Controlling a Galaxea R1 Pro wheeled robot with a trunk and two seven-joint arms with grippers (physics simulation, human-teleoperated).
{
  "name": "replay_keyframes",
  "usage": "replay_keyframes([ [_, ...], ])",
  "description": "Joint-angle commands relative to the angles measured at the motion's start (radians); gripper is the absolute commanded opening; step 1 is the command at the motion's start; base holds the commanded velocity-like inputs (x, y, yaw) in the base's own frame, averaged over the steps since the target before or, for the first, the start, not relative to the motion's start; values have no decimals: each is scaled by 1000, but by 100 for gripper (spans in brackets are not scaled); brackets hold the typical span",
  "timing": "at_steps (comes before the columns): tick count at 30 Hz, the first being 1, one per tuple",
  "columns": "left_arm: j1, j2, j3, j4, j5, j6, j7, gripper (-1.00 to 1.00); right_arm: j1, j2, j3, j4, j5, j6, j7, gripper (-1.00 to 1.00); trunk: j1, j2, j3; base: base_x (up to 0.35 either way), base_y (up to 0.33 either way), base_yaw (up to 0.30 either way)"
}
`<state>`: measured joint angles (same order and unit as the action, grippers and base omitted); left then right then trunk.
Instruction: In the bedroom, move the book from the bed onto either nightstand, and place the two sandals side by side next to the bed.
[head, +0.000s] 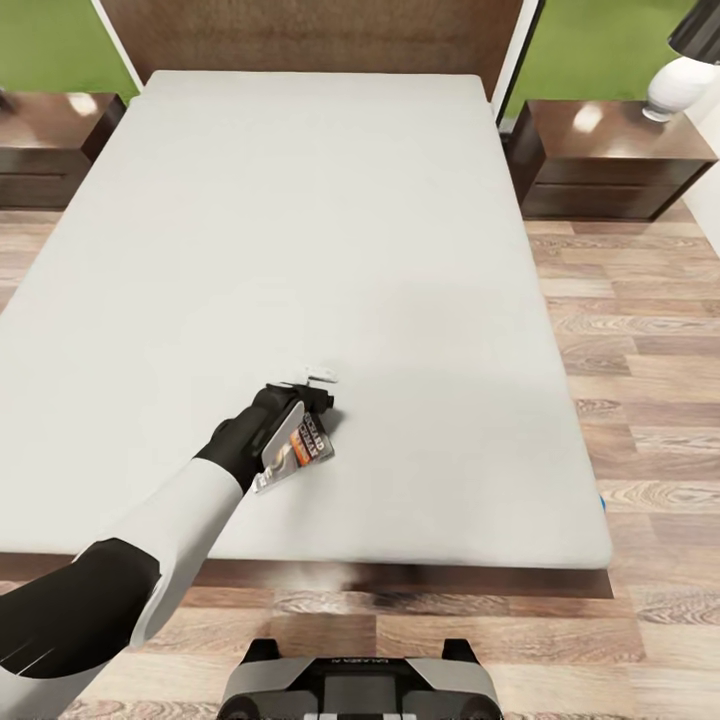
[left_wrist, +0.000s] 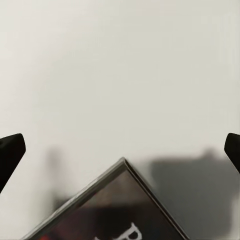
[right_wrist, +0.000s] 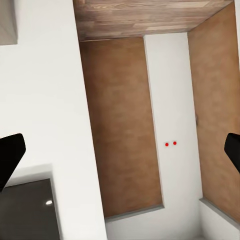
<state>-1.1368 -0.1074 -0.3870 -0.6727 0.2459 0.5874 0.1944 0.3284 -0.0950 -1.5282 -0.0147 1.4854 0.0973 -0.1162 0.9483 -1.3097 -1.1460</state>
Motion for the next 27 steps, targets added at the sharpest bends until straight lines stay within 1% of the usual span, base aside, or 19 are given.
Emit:
replay_keyframes([
  [1,-1,1,-4,-1,11,3,9,100,0,0,-7,1,11,2,-3,100,0,0,-2,0,0,0],
  [27,-4,1,-3,15,8,2,14,100,0,-5,-7,0,11,-1,-3,100,0,0,-45,0,0,0],
])
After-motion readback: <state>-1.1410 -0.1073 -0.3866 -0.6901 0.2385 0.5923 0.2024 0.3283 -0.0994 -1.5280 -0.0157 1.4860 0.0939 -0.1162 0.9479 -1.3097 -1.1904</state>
